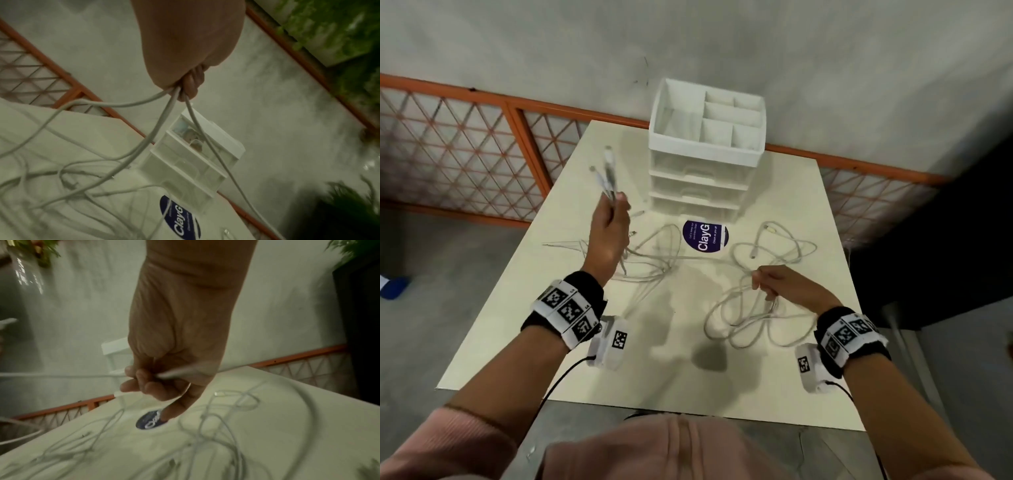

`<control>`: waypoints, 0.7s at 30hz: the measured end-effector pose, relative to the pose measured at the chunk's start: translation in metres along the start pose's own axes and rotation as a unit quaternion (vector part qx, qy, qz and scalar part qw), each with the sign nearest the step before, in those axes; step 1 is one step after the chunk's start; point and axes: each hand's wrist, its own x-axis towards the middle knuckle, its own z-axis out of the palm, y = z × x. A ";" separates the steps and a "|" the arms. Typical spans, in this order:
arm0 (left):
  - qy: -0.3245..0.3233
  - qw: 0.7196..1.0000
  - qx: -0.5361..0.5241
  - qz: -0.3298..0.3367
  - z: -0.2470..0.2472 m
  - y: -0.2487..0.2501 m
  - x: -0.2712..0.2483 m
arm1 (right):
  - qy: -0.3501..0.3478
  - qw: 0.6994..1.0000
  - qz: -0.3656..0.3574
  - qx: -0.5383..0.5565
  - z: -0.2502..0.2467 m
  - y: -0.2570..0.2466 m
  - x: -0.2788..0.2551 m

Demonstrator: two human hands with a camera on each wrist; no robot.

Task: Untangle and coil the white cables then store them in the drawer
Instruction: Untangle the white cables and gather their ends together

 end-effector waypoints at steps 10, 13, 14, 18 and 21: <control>-0.251 0.957 0.144 0.033 0.032 -0.008 -0.026 | 0.001 0.994 -0.111 -0.001 -0.002 -0.102 0.008; -0.166 0.980 0.105 0.036 0.021 0.003 -0.015 | 0.010 0.995 -0.094 -0.037 -0.016 -0.091 0.004; -0.164 0.982 0.089 0.042 0.021 0.010 -0.015 | 0.002 0.994 -0.091 -0.053 -0.018 -0.090 0.002; -0.269 0.957 0.090 0.056 0.035 0.028 -0.027 | -0.035 0.990 -0.119 -0.073 -0.004 -0.105 0.006; -0.341 0.932 0.120 0.031 0.039 0.027 -0.034 | -0.039 0.989 -0.128 -0.064 0.000 -0.115 0.010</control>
